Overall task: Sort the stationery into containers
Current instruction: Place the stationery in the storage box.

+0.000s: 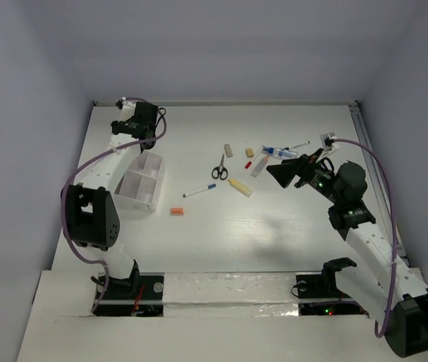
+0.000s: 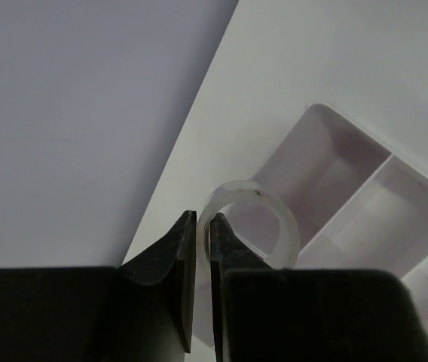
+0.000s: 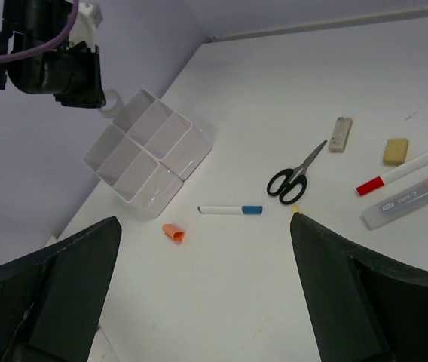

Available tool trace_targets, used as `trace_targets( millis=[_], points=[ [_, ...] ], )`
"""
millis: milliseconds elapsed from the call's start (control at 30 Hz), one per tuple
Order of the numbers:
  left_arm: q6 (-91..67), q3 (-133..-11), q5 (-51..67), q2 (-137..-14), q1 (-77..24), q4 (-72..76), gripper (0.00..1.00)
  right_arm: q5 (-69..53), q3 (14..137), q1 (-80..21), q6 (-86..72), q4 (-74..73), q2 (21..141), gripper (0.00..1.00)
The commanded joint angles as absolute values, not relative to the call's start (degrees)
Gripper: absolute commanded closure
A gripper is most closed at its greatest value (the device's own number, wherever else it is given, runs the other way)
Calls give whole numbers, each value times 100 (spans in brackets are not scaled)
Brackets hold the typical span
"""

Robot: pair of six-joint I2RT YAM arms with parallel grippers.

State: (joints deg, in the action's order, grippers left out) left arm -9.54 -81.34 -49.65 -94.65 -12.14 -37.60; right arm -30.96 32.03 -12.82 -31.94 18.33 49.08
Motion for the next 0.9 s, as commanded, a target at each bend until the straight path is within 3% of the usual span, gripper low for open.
trace_targets(
  millis=[0, 267, 867],
  points=[
    [-949, -8560, -5642, -9536, -1204, -3981, 100, -3260, 3217, -1318, -3234, 2232, 4808, 0],
    [-835, -8675, -6520, -10116, -1520, -3867, 100, -3287, 3191, -1318, -3278, 2294, 4764, 0],
    [-237, -8315, -7084, -10371, -1687, -3059, 100, -3270, 3199, -1318, -3226, 2241, 4702, 0]
  ],
)
